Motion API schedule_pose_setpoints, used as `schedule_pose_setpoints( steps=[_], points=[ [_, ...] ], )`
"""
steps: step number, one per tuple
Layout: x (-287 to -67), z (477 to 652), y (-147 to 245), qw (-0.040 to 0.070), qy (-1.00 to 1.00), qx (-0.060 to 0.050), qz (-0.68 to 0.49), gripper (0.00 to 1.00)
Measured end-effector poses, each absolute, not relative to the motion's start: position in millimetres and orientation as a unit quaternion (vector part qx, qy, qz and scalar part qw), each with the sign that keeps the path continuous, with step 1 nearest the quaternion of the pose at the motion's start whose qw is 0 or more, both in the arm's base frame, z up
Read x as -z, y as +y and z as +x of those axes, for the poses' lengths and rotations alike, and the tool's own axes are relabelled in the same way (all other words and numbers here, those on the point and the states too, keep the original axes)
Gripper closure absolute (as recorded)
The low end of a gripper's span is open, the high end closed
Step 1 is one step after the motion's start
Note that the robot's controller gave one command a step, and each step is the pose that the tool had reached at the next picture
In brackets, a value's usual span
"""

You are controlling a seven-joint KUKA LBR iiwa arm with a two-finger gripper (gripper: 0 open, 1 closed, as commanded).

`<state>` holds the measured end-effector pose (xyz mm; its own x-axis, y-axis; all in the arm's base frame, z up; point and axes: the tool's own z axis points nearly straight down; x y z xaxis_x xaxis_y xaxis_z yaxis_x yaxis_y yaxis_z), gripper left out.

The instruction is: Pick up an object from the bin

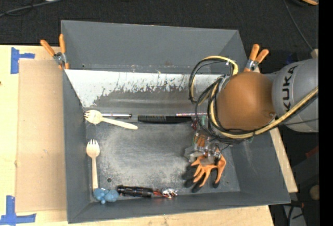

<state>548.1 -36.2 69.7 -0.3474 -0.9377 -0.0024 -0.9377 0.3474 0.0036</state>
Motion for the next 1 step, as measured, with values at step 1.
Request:
schedule_pose_setpoints(
  steps=[1],
  points=[
    [-79.0,547.5,-35.4,0.001,-0.821,0.003,0.57,1.0]
  ],
)
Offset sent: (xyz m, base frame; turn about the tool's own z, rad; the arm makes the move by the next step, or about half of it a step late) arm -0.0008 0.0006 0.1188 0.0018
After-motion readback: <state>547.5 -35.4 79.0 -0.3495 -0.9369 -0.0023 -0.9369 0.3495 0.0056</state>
